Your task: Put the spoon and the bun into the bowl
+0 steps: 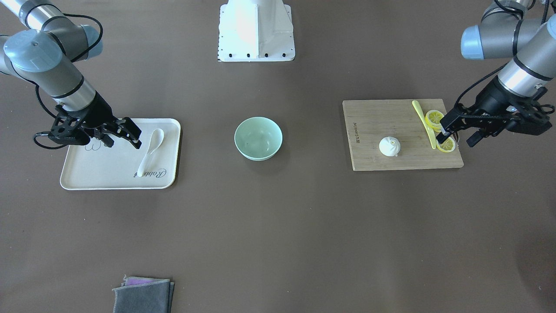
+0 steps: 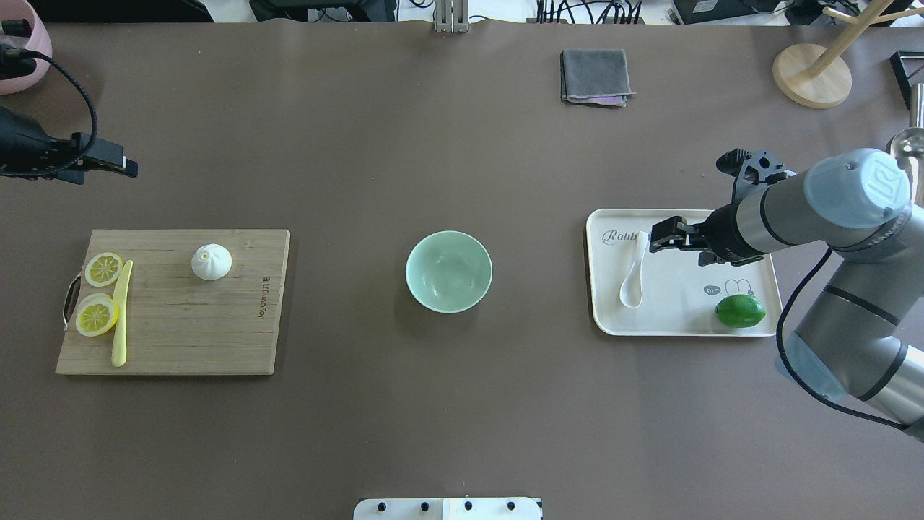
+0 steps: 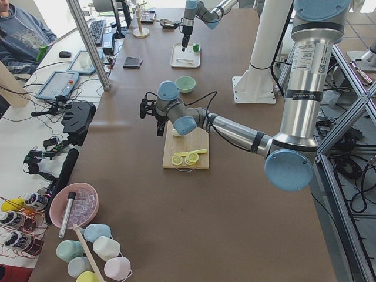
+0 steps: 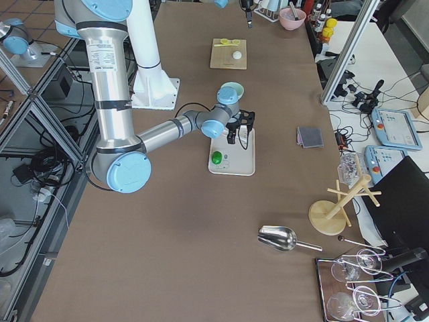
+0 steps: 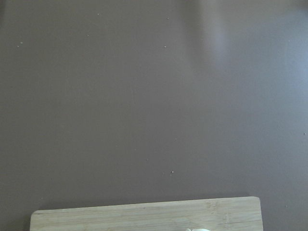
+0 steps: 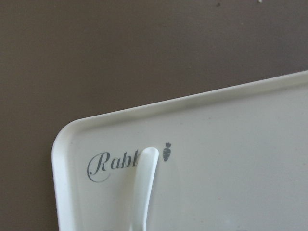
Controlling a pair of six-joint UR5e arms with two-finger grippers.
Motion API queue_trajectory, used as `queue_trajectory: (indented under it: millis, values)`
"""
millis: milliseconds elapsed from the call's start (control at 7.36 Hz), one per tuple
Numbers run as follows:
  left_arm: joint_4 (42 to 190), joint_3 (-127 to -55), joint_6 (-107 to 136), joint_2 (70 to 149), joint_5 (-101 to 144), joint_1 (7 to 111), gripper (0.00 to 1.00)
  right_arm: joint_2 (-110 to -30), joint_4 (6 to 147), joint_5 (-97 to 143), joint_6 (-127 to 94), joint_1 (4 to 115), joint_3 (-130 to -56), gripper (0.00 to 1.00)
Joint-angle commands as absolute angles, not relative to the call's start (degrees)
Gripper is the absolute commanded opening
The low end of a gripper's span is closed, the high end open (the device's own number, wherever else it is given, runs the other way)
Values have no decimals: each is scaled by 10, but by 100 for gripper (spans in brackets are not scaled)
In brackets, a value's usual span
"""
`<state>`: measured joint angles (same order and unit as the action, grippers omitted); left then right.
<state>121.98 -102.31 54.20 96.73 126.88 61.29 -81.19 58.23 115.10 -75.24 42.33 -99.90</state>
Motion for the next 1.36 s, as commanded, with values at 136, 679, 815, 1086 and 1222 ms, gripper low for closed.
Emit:
queue_trajectory:
  millis: [136,679,815,1086,1222]
  values:
    - [1208,-1022,544,975,1259,606,97,-763,582,1142,-758,401,-940,66]
    - [1202,-1019,576,976,1243,595,97,-763,578,1143,-767,392,-949,0]
    - [1202,-1021,579,976,1213,568,93,-755,584,1144,-775,392,-973,0]
    - [1202,-1016,577,974,1157,506,85,-689,640,1141,-816,391,-990,0]
    - [1202,-1017,577,970,1150,479,85,-649,680,1128,-825,384,-988,0]
